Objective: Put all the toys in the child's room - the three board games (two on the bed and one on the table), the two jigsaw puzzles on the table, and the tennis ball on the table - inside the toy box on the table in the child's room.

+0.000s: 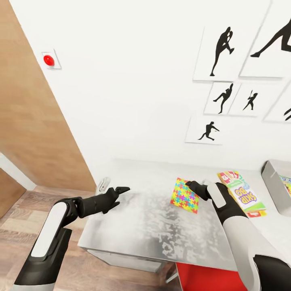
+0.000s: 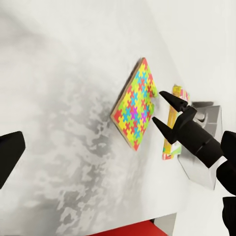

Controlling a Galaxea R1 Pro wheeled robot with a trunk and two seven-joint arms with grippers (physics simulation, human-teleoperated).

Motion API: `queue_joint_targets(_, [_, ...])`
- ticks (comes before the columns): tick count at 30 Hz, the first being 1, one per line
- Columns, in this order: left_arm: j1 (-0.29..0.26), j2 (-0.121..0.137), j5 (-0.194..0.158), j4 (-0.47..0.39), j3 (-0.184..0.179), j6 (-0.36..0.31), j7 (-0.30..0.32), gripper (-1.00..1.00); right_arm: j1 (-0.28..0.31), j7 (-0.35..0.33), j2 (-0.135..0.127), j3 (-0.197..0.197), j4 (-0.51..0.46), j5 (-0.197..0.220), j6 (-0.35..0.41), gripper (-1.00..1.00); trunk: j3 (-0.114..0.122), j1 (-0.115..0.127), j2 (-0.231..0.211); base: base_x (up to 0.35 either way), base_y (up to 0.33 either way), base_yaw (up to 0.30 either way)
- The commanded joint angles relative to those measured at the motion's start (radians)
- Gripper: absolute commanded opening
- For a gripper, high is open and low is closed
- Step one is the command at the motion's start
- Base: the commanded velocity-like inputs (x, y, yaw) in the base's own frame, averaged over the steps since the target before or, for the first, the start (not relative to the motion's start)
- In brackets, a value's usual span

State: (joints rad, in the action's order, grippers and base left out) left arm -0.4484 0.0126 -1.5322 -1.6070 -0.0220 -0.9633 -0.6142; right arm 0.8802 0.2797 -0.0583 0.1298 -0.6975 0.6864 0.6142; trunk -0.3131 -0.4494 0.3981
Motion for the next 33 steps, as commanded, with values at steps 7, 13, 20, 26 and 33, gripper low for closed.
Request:
queue_joint_targets(7, [-0.001,0.001,-0.009,-0.001,-0.001,0.000,-0.010,1.00,-0.001,0.009,0.001,0.001,-0.002,0.009,-0.002,1.00,0.001,-0.001,0.002,0.000,0.000,0.284])
queue_joint_targets(13, [-0.001,0.001,-0.009,-0.001,-0.001,0.000,-0.011,1.00,-0.001,0.009,0.001,0.001,-0.002,0.009,-0.002,1.00,0.004,-0.001,0.002,0.000,0.000,0.290])
queue_joint_targets(20, [-0.001,0.001,-0.009,-0.001,-0.001,0.000,-0.012,1.00,-0.001,0.009,0.000,0.001,-0.003,0.009,-0.002,1.00,0.008,-0.001,0.002,0.000,0.000,0.289])
queue_joint_targets(26, [-0.001,0.001,-0.009,-0.001,-0.001,0.000,-0.012,1.00,-0.001,0.009,0.000,0.001,-0.004,0.009,-0.002,1.00,0.011,-0.001,0.002,0.000,0.000,0.289])
queue_joint_targets(33, [-0.001,0.000,-0.009,-0.001,-0.001,0.000,-0.013,1.00,0.000,0.009,-0.002,0.001,-0.011,0.008,-0.002,1.00,0.014,-0.001,0.002,0.000,0.000,0.165])
